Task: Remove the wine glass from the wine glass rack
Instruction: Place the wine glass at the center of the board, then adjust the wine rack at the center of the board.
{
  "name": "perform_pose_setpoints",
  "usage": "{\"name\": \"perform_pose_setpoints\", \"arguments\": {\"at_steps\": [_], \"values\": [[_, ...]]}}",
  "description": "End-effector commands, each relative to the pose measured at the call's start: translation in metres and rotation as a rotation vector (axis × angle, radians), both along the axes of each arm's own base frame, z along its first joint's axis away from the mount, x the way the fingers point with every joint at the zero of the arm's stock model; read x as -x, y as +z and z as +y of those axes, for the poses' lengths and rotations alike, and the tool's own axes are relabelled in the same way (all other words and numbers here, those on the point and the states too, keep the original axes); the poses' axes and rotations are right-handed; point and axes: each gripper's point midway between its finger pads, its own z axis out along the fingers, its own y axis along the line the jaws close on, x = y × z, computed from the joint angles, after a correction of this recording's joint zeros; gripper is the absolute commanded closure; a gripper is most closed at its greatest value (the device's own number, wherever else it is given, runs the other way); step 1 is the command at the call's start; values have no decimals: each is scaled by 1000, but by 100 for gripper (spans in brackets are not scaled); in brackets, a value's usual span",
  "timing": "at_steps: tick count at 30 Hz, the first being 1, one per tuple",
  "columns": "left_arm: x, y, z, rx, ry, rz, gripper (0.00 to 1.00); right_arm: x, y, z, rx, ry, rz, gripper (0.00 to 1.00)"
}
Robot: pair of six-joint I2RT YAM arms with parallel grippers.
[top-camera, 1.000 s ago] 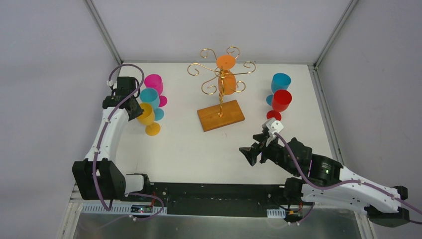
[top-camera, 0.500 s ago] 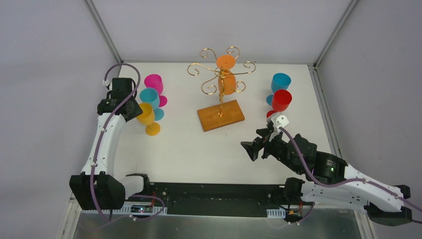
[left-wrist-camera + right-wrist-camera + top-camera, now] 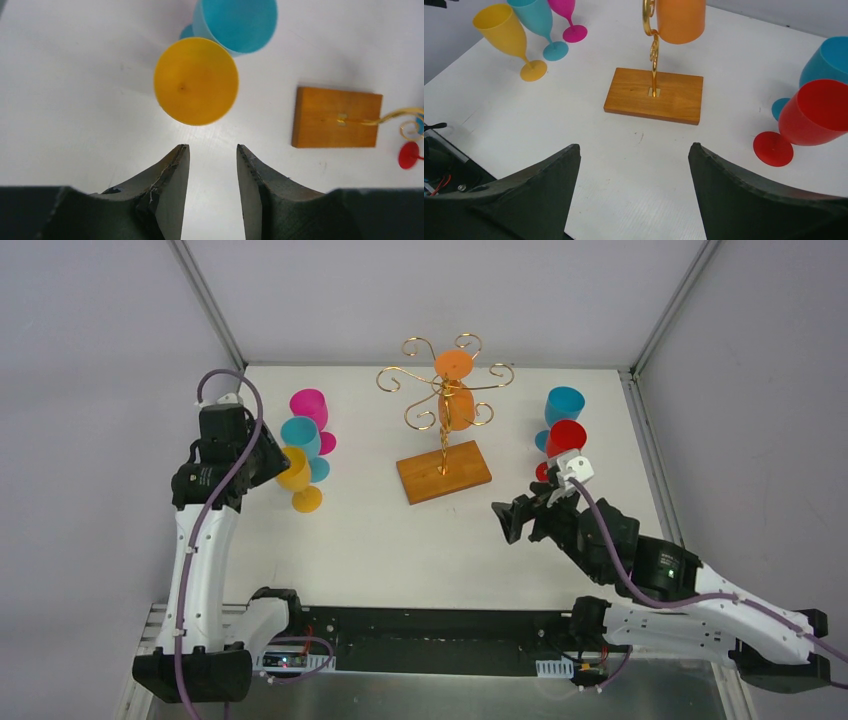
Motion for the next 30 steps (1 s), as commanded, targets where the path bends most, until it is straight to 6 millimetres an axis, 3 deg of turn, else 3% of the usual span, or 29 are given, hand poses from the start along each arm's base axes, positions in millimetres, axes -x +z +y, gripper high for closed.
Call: {"name": "perform_pose_setpoints", "arguments": {"at_steps": [1,9,16,30], "values": [[7,22,-42,166,-153,-55,59,-15,16,-14,-32,-102,-22,17],[27,44,-94,145,-317,-123,59,-34,17,-18,-93,-163,36,17],[39,58,-143,238,-436,-138,59,-53,41,-19,-230,-214,77,18],[28,89,-221,405,-572,-168,59,-118,94,-23,-466,-342,98,20]]}}
